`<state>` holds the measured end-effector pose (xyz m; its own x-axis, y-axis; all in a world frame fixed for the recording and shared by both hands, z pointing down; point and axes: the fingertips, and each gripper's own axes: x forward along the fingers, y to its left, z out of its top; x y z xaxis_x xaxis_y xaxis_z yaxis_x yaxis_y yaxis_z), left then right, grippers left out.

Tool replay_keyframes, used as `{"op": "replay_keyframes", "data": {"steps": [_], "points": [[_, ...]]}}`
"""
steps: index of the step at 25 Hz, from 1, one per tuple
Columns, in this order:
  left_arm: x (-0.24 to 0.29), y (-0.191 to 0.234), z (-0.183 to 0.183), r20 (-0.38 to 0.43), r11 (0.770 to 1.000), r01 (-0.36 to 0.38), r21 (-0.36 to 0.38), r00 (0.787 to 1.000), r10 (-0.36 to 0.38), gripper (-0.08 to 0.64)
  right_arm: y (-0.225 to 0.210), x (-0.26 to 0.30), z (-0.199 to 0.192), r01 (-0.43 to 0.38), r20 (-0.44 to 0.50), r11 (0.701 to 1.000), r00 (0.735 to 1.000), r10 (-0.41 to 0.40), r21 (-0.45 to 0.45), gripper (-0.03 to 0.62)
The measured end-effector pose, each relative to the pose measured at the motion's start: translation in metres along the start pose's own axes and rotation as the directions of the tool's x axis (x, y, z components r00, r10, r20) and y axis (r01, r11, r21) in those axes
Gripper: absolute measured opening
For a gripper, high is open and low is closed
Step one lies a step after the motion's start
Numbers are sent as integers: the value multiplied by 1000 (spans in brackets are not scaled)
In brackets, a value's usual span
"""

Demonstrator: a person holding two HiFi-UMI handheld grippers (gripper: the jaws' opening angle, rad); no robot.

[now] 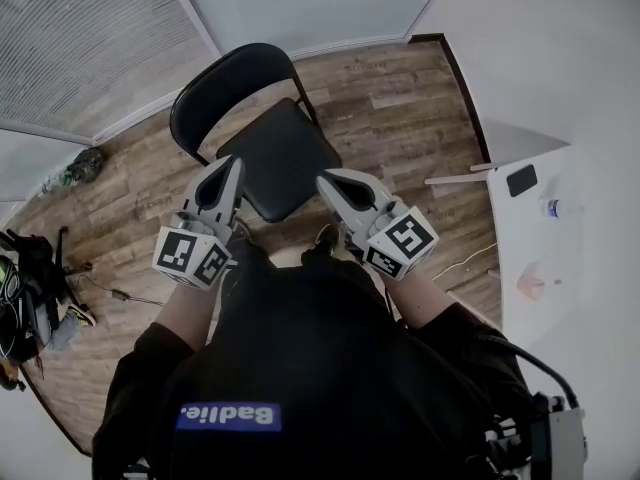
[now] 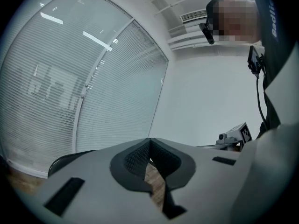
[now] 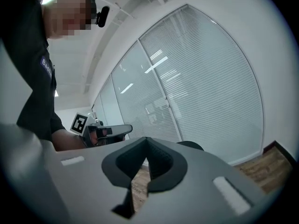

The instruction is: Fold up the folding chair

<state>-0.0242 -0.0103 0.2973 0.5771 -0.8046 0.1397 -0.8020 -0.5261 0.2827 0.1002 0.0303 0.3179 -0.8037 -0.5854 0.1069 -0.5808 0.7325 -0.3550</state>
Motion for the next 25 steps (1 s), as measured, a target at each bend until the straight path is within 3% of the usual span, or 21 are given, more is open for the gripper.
{"op": "replay_keyframes", "data": {"steps": [11, 25], "points": [[-17, 105, -13, -81, 997, 78, 18, 994, -76, 2, 25, 63, -28, 156, 7, 987, 988, -156, 41, -3], [-7, 208, -48, -168, 997, 31, 72, 986, -18, 3, -14, 99, -98, 251, -45, 965, 968, -248, 79, -3]]}}
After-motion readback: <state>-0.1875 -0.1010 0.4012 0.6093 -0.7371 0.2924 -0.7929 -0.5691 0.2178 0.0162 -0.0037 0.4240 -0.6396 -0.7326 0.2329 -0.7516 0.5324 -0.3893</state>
